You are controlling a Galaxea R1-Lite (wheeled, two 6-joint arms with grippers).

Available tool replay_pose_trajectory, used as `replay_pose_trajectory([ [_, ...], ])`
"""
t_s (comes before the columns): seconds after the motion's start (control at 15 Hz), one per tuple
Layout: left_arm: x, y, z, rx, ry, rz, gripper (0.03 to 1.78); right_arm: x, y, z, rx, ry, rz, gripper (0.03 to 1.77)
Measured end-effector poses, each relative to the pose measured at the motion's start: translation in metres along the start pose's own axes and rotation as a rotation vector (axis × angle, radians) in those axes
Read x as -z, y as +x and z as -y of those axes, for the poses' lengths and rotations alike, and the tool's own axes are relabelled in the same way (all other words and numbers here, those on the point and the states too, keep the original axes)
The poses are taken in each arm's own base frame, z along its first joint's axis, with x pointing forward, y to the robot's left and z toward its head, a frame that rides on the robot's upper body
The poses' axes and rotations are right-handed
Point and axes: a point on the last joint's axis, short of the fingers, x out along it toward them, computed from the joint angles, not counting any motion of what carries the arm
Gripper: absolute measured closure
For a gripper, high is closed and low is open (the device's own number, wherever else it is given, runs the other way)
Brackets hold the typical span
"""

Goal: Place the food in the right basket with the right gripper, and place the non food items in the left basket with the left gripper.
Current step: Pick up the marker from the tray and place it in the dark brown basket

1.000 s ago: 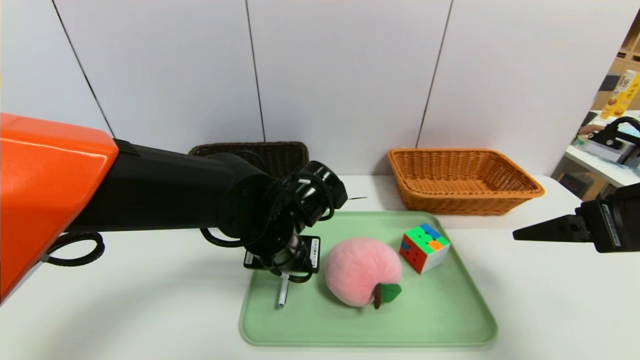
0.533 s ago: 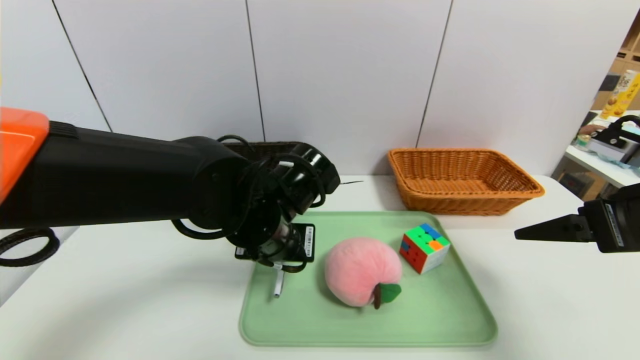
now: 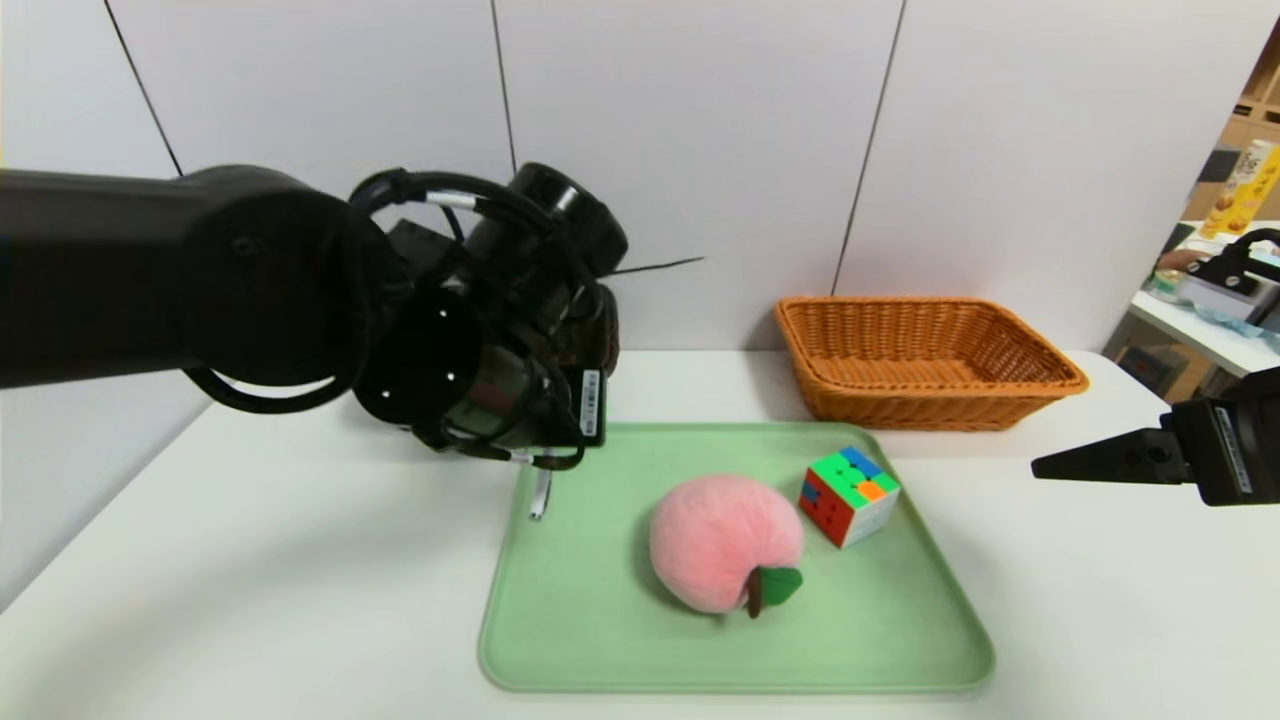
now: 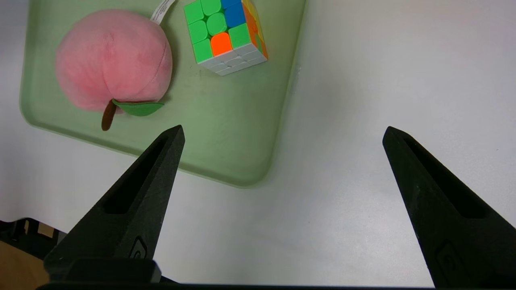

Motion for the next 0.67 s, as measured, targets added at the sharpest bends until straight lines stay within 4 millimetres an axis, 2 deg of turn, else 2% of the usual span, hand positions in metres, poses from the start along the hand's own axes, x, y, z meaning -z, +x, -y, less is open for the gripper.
replay_pose_trajectory([
  [0.33, -0.044, -0.01, -0.033, -0.04, 0.018, 0.119, 1.75, 0.001, 0.0, 0.001, 0.006, 0.005, 0.0, 0.1],
  [0.67, -0.084, -0.017, -0.066, -0.096, 0.14, 0.221, 1.75, 0.002, 0.0, 0.002, 0.009, 0.007, -0.002, 0.1],
])
